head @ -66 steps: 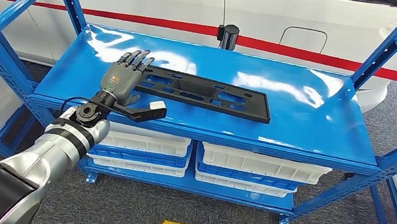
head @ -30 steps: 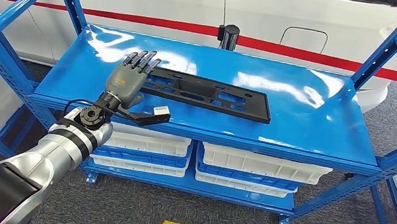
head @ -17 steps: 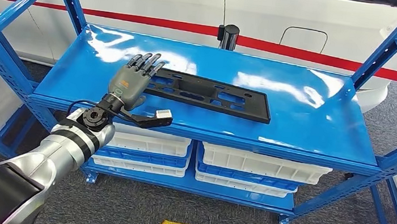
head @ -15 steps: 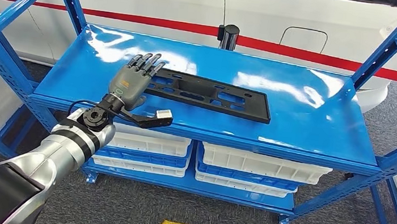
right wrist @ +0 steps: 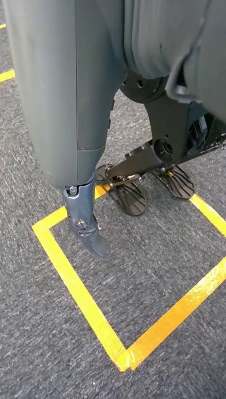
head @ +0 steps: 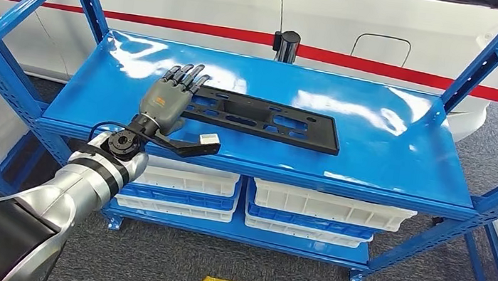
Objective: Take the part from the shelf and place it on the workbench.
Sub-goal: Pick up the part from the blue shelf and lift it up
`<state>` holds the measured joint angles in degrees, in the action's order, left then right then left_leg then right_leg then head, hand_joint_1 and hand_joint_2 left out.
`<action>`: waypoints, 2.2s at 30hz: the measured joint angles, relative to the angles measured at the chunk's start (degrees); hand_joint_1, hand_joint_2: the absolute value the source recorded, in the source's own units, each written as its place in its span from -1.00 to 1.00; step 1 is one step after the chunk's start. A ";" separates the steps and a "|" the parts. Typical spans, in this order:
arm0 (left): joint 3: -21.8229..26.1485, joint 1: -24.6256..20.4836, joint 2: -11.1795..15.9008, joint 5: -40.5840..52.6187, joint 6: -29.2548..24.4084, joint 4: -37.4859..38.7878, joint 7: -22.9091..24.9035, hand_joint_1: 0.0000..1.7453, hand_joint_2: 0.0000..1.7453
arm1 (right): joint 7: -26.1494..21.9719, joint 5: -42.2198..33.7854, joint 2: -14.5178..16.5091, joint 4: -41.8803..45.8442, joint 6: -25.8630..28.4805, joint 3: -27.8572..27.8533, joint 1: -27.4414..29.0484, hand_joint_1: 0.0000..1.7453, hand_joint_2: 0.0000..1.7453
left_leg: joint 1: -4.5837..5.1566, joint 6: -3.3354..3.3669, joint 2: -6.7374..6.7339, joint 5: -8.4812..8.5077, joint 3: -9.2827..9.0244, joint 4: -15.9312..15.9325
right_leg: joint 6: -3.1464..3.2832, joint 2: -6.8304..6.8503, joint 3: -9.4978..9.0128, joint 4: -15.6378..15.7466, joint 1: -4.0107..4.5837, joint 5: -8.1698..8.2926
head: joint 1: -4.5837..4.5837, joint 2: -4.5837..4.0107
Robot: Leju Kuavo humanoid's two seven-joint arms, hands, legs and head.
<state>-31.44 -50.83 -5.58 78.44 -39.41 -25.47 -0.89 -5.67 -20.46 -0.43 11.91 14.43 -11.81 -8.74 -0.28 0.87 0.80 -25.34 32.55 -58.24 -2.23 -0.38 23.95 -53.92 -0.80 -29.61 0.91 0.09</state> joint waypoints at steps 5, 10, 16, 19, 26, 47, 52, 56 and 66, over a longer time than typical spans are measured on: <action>0.02 -0.65 -0.34 0.00 -0.07 0.87 0.02 -1.00 1.00 | -0.01 0.03 0.01 0.00 -0.05 0.01 -0.01 -1.00 -1.00 | 0.00 0.00 0.00 0.00 0.00 0.00 | 0.00 0.00 0.00 0.00 0.00 0.00 | 0.00 0.00; 0.05 -1.21 -0.58 0.00 -0.09 1.76 -0.01 -1.00 1.00 | -0.01 0.03 0.01 0.00 -0.05 0.01 -0.01 -1.00 -1.00 | 0.00 0.00 0.00 0.00 0.00 0.00 | 0.00 0.00 0.00 0.00 0.00 0.00 | 0.01 0.00; 0.05 -1.40 -0.90 -0.02 -0.08 2.51 -0.16 -1.00 1.00 | -0.01 0.05 0.01 0.00 -0.05 0.01 -0.02 -1.00 -1.00 | 0.00 0.00 0.00 0.00 0.00 0.00 | 0.00 0.00 0.00 0.00 0.00 0.00 | 0.01 0.00; 0.08 -1.40 -1.12 -0.28 -0.02 2.79 -0.34 -1.00 1.00 | -0.01 0.05 0.01 0.00 -0.09 0.01 -0.02 -1.00 -1.00 | 0.00 0.00 0.00 0.00 0.00 0.00 | 0.00 0.00 0.00 0.00 0.00 0.00 | 0.01 0.00; 0.74 -1.39 -1.28 -1.12 0.72 3.45 -0.55 -1.00 1.00 | -0.01 0.13 0.03 0.00 -0.14 0.01 -0.03 -1.00 -1.00 | 0.00 0.00 0.00 0.00 0.00 0.00 | 0.00 0.00 0.00 0.00 0.00 0.00 | 0.01 0.00; 1.43 -1.37 -1.80 -1.73 1.63 4.78 -0.82 -1.00 1.00 | -0.01 0.73 0.10 -0.02 -0.14 0.01 -0.31 -1.00 -1.00 | 0.00 0.00 0.00 0.00 0.01 0.00 | 0.00 0.00 0.01 0.00 0.00 0.00 | 0.01 0.00; 1.43 -1.37 -2.17 -1.73 1.62 4.79 -0.85 -1.00 1.00 | -0.01 0.74 0.10 -0.03 -0.15 0.01 -0.30 -1.00 -1.00 | 0.00 0.00 0.00 0.00 0.01 0.00 | 0.00 0.00 0.01 -0.01 0.00 0.00 | 0.01 0.00; 1.43 -1.37 -2.44 -1.73 1.63 4.79 -0.98 -1.00 1.00 | -0.02 0.75 0.10 -0.04 -0.16 0.01 -0.30 -1.00 -1.00 | 0.00 0.00 0.00 0.00 0.01 0.00 | 0.00 0.00 0.01 -0.01 0.00 0.00 | 0.01 0.00; 1.43 -1.37 -3.20 -1.64 1.65 4.79 -1.18 -1.00 1.00 | -0.20 0.75 0.10 -0.04 -0.16 0.01 -0.30 -1.00 -1.00 | 0.00 0.00 0.00 0.00 0.01 0.00 | 0.00 0.00 0.01 0.00 0.00 0.00 | 0.01 0.00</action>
<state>-30.01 -52.20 -8.78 76.81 -37.76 -20.68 -2.07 -5.87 -19.71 -0.33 11.87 14.27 -11.80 -9.04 -0.28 0.87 0.80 -25.34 32.56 -58.24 -2.23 -0.38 23.96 -53.93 -0.80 -29.61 0.92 0.09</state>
